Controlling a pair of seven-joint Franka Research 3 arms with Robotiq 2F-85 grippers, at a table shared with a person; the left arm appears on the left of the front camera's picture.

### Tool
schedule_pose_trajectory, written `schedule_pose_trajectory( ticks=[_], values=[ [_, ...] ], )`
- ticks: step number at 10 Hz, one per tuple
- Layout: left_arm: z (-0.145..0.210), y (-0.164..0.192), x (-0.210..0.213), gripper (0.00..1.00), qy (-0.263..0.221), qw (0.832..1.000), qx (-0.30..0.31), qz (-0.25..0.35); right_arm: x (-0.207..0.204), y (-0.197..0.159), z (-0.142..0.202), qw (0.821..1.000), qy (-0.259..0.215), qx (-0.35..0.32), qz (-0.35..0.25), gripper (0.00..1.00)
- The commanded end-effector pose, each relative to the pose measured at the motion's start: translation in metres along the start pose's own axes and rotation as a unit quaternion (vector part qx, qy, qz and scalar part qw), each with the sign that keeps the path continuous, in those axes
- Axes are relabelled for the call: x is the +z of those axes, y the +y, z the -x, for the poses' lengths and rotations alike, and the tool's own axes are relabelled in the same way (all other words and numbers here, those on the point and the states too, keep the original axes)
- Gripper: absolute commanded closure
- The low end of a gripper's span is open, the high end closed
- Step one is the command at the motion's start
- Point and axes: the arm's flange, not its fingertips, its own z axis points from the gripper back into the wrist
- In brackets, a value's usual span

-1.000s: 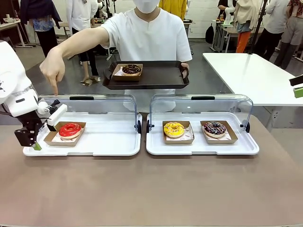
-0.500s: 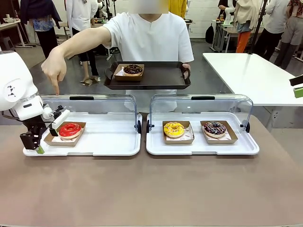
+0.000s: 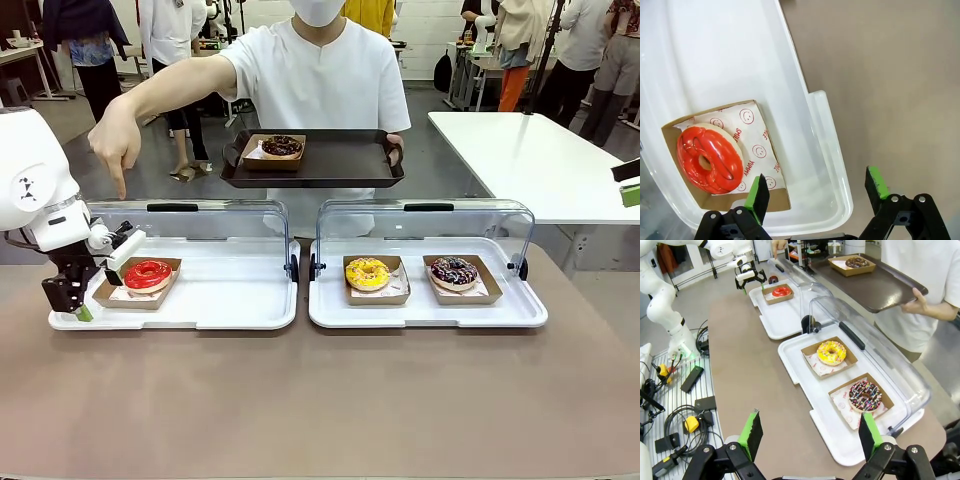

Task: Provide the desired donut to the person.
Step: Pick up and lift the Paper togo box containing the Donut pointed at by the person.

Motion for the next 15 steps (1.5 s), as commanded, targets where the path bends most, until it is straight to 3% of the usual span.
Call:
schedule_pose_trajectory(
  ticks=[1,6,10,15],
  values=[
    [-0.002,-0.001,-0.002,0.00,0.002,1.000,0.001,0.002,-0.002,-0.001,0.000,1.000,-0.012,0.004,-0.002,0.00],
    [-0.002,0.000,-0.001,0.00,0.000,1.000,-0.002,0.001,-0.002,-0.001,0.000,1.000,-0.012,0.004,-0.002,0.00],
    [0.016,0.030,-0.011,0.00,0.022,0.998,0.058,0.019,-0.002,-0.001,0.000,1.000,-0.012,0.004,-0.002,0.00],
    [0.024,0.039,-0.020,0.00,0.026,0.998,0.050,0.012,-0.002,-0.001,0.000,1.000,-0.012,0.004,-0.002,0.00]
  ],
)
